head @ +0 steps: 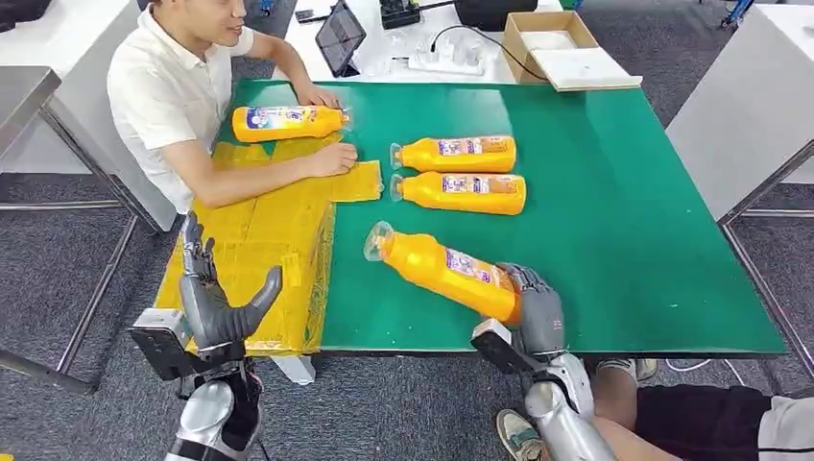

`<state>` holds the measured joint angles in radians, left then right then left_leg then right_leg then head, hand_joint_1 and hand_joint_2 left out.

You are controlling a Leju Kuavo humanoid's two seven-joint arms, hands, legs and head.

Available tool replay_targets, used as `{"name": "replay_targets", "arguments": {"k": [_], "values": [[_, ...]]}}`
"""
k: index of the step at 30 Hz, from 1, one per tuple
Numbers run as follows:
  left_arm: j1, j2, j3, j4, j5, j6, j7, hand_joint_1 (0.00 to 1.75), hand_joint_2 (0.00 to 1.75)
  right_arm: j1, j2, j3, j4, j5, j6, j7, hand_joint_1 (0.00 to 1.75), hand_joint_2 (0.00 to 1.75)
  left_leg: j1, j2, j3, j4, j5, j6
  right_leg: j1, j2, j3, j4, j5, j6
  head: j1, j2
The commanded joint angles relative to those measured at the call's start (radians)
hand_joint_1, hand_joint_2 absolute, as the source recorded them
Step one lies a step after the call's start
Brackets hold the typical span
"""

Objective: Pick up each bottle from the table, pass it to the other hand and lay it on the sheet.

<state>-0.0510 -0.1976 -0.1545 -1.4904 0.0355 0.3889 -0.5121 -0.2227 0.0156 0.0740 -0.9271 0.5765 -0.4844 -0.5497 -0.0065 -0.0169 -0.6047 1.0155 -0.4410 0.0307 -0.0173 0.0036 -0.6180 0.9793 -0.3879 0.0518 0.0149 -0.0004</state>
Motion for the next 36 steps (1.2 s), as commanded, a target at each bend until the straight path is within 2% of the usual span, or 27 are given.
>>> {"name": "replay_targets", "arguments": {"k": [1, 7, 10, 33, 36], "values": [[0.08, 0.064, -0.119, 0.028, 0.064, -0.281, 0.087, 0.0, 1.75, 0.067, 0.055, 0.01, -0.29, -0.085, -0.05, -0.044, 1.75, 1.75, 0.0, 0.003, 0.003, -0.001, -0.002, -0.002, 0.0, 0.001, 0.002, 0.0, -0.002, -0.002, 0.0, 0.0], [0.051, 0.065, -0.177, 0.08, 0.017, -0.344, 0.104, 0.0, 1.75, 0.031, 0.071, 0.147, -0.185, -0.081, 0.052, -0.05, 1.75, 1.75, 0.001, 0.004, 0.002, -0.001, -0.002, -0.002, 0.001, 0.002, 0.002, -0.001, -0.001, -0.002, 0.0, 0.0], [0.029, 0.05, -0.187, 0.124, 0.042, -0.382, 0.123, 0.0, 1.75, 0.023, 0.102, 0.223, -0.126, -0.054, 0.043, -0.064, 1.75, 1.75, 0.002, 0.005, 0.003, -0.002, -0.001, -0.003, 0.001, 0.003, 0.002, -0.001, -0.001, -0.003, 0.001, 0.0], [0.03, 0.05, -0.187, 0.124, 0.042, -0.382, 0.123, 0.0, 1.75, 0.021, 0.102, 0.225, -0.123, -0.052, 0.038, -0.064, 1.75, 1.75, 0.001, 0.002, 0.001, -0.001, -0.001, -0.002, 0.001, 0.001, 0.001, -0.001, -0.001, -0.002, 0.0, 0.0], [0.026, 0.043, -0.193, 0.119, 0.068, -0.404, 0.127, 0.0, 1.75, 0.016, 0.113, 0.269, -0.097, -0.051, 0.055, -0.062, 1.75, 1.75, 0.001, 0.002, 0.001, -0.001, -0.001, -0.002, 0.001, 0.0, 0.001, -0.001, -0.001, -0.002, 0.0, 0.0]]}}
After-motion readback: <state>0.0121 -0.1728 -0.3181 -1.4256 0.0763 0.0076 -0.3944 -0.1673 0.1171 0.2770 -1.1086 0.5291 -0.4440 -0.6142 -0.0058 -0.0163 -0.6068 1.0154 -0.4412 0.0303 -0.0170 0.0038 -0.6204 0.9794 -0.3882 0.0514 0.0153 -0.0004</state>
